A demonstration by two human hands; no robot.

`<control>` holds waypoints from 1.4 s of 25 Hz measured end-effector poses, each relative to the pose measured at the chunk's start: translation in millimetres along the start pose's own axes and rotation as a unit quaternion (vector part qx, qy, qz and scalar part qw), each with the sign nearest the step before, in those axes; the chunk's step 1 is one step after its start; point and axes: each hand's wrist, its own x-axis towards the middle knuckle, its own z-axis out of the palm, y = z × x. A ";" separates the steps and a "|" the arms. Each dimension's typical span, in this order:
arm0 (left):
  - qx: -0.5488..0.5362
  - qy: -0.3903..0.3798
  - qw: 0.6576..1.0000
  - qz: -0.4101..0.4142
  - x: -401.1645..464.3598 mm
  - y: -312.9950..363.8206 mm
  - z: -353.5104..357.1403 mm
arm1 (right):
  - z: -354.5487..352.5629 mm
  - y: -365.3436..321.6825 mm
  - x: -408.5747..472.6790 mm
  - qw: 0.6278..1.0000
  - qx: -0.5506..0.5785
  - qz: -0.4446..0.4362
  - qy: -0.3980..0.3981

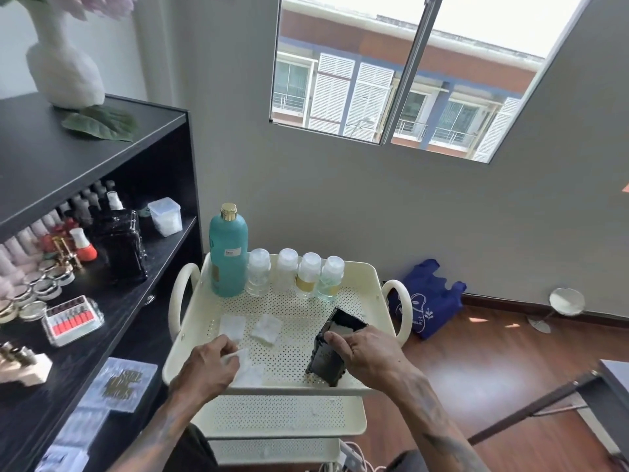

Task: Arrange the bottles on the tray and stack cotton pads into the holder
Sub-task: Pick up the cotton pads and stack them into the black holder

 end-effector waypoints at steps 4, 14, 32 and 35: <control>-0.005 0.007 1.000 0.000 -2.6 -0.9 -1.0 | 7.1 11.5 -16.1 0.978 0.129 -0.032 0.159; -0.159 0.058 0.985 -0.010 -11.6 19.3 -12.7 | 49.5 31.5 -14.9 0.919 0.385 0.056 0.067; 0.000 0.138 0.979 0.147 -28.1 181.6 48.3 | 50.3 32.9 -16.9 0.911 0.397 0.040 0.106; 0.182 0.087 0.927 0.317 -23.1 164.0 32.7 | 52.6 32.3 -16.4 0.912 0.393 0.042 0.109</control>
